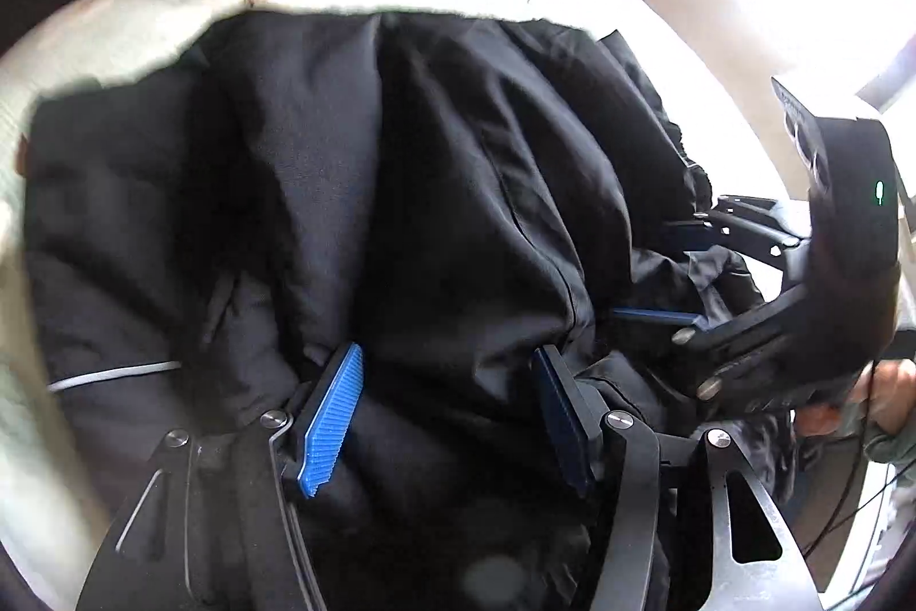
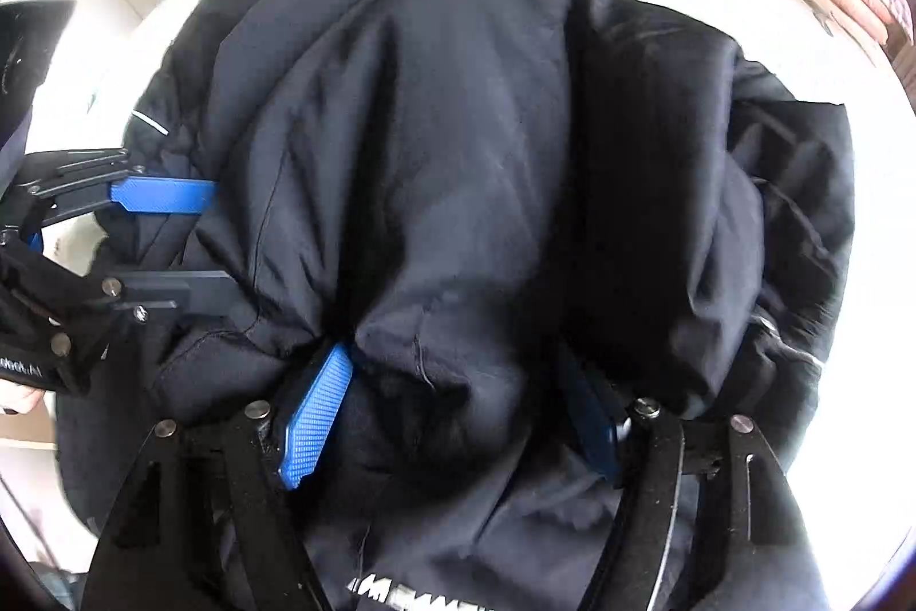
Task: Fold large clothes
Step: 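Fold the hood down over the jacket body with both grippers and release, then grasp the jacket hem with both grippers and lift it off the bed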
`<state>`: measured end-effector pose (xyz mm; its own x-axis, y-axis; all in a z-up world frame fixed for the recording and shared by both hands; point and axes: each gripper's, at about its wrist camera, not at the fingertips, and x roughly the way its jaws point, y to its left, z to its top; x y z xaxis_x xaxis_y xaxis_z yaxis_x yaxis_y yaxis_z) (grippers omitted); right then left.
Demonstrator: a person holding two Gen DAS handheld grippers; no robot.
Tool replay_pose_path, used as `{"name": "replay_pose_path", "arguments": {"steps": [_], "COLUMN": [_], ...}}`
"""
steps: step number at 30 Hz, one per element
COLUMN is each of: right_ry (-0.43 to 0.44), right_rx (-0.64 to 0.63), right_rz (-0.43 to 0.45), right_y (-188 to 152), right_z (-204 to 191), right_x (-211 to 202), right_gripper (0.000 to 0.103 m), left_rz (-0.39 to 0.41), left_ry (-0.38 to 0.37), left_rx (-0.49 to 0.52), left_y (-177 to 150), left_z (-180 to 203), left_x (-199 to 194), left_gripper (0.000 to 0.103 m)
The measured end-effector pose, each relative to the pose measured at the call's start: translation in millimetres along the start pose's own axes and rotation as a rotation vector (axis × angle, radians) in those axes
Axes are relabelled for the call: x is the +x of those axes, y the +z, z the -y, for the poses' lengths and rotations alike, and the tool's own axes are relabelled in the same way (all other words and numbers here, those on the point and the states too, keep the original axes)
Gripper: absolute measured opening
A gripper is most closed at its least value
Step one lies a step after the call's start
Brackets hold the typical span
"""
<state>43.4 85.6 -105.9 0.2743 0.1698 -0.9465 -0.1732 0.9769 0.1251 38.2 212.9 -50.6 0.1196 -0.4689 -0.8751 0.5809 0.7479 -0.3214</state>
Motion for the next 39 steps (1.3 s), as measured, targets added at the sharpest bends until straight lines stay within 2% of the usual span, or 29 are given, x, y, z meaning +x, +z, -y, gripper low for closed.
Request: {"name": "replay_pose_path", "arguments": {"steps": [3,5,7,9,11,12,19,22,25,29,32,36,39], "right_ry": [0.048,0.058,0.045,-0.009,-0.018,-0.021,-0.072,-0.059,-0.049,-0.07,-0.095,-0.113,-0.14], "right_rx": [0.057,0.071,0.066,0.054,0.05,0.05,0.057,0.056,0.06,0.072,0.112,0.219,0.296], "right_rz": [0.071,0.093,0.067,-0.006,-0.081,-0.068,-0.017,0.003,0.038,0.06,0.033,-0.015,-0.07], "right_y": [-3,-5,-4,-8,-17,-19,-22,-30,-44,-82,-118,-189,-249], "right_z": [-2,-7,-13,-11,-7,-7,-14,-17,-15,-9,4,38,69], "right_x": [-55,-72,-64,-31,7,15,7,-12,-39,-80,-100,-126,-140], "right_gripper": [0.072,0.072,0.072,0.072,0.072,0.074,0.077,0.075,0.075,0.075,0.075,0.075,0.075], "left_rz": [0.04,0.042,0.018,-0.026,-0.033,-0.021,0.012,0.035,0.058,0.052,0.001,-0.069,-0.11], "left_ry": [0.037,0.04,0.038,0.043,0.032,0.019,0.059,0.081,0.079,0.119,0.148,0.15,0.153], "left_rx": [0.046,0.026,0.011,0.02,0.03,0.031,0.051,0.036,-0.016,-0.129,-0.226,-0.382,-0.457], "left_y": [0,-2,-7,-21,-28,-29,-38,-38,-58,-101,-144,-208,-257], "left_z": [17,21,18,9,4,3,13,26,26,24,17,3,1], "left_x": [-31,-38,-28,2,19,23,24,9,-17,-49,-66,-82,-87], "left_gripper": [0.063,0.064,0.064,0.065,0.065,0.065,0.067,0.067,0.068,0.068,0.068,0.068,0.068]}}
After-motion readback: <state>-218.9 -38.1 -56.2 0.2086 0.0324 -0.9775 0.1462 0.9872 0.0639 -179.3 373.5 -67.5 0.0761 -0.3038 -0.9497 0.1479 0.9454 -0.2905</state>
